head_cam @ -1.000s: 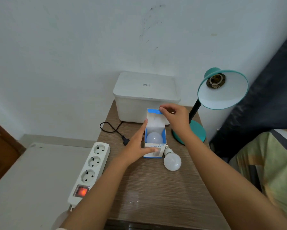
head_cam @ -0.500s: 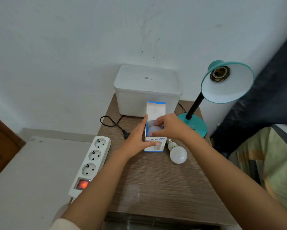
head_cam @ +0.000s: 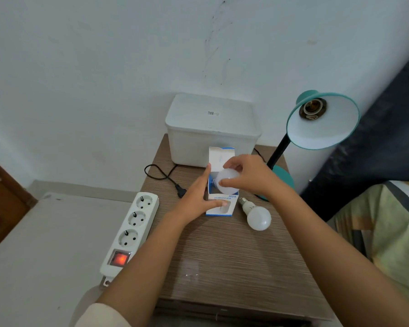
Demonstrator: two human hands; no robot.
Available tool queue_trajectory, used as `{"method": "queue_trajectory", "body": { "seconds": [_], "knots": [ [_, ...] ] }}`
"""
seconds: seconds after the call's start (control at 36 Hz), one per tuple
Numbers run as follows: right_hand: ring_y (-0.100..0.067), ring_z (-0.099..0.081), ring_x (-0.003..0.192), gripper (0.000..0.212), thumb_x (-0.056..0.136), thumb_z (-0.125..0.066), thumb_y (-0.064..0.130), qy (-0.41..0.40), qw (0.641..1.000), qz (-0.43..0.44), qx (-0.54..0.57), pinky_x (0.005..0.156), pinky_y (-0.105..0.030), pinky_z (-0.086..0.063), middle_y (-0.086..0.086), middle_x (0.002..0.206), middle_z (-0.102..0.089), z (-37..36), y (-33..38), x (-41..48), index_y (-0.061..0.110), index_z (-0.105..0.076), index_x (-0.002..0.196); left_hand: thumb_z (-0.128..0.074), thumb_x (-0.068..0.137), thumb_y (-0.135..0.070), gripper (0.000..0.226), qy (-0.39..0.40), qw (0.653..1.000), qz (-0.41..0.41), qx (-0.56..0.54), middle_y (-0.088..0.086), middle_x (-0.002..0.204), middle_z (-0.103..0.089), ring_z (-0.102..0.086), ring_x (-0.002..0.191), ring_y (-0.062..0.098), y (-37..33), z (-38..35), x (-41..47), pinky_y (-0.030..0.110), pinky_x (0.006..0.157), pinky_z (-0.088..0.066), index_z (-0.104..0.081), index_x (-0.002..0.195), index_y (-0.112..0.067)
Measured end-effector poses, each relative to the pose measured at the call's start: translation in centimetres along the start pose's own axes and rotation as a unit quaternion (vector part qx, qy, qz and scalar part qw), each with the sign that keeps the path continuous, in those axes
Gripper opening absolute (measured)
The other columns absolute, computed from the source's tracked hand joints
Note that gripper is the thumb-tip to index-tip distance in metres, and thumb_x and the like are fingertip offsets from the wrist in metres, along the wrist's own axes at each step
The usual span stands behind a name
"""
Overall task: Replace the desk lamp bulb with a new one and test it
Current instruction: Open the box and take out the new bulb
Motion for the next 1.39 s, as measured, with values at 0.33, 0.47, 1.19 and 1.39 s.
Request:
{"method": "queue_trajectory", "body": {
  "seconds": [0.33,0.47,1.19,1.39],
  "knots": [
    [-0.015,-0.053,0.092,0.049,0.070,-0.075,0.033,-0.073,0.996,-0.019,0.047,0.065,-0.021,-0.043,0.001,0.108,-0.053,-0.9,-1.8,-3.5,0.020,-0.047,0.108,-0.076,0.075,-0.037,0.110,0.000,1.000,-0.002,0.008,-0.005,0.157,-0.017,-0.020,0.142,0.010,-0.3,-0.1,-0.1,0.031,0.113,-0.027,0.005,0.148,-0.031],
    [-0.008,-0.049,0.081,0.039,0.078,-0.066,0.024,-0.073,0.992,-0.036,0.101,0.063,-0.022,-0.043,0.000,0.107,-0.050,-1.2,-2.7,-4.8,0.021,-0.043,0.110,-0.076,0.075,-0.031,0.109,-0.003,1.000,-0.009,0.014,-0.003,0.154,-0.023,-0.026,0.137,0.008,-0.5,0.0,-0.1,0.025,0.106,-0.031,0.005,0.149,-0.027],
    [-0.023,-0.056,0.097,0.024,0.084,-0.062,0.032,-0.165,0.907,-0.232,0.310,0.073,-0.041,-0.058,0.004,0.094,-0.052,-2.1,-6.9,-0.8,0.016,-0.061,0.102,-0.081,0.071,-0.022,0.095,-0.016,0.997,-0.060,-0.041,-0.038,0.123,-0.043,-0.042,0.111,-0.025,-0.5,-0.1,-1.0,0.006,0.086,-0.044,-0.020,0.136,-0.056],
    [-0.027,-0.056,0.104,0.041,0.076,-0.072,0.035,-0.133,0.913,-0.228,0.311,0.073,-0.037,-0.057,-0.005,0.115,-0.053,-2.3,-6.7,-1.1,0.017,-0.061,0.112,-0.081,0.070,-0.022,0.098,-0.030,0.997,-0.036,-0.062,-0.022,0.134,-0.037,-0.036,0.120,-0.006,0.0,-0.4,-1.1,0.008,0.094,-0.033,-0.018,0.144,-0.036]
  ]
}}
Point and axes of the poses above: each hand's wrist, its own x-axis towards the middle knuckle, its own z-axis out of the back of the hand, y = z × x, the point moved 4 cm from there along x, towards the middle knuckle
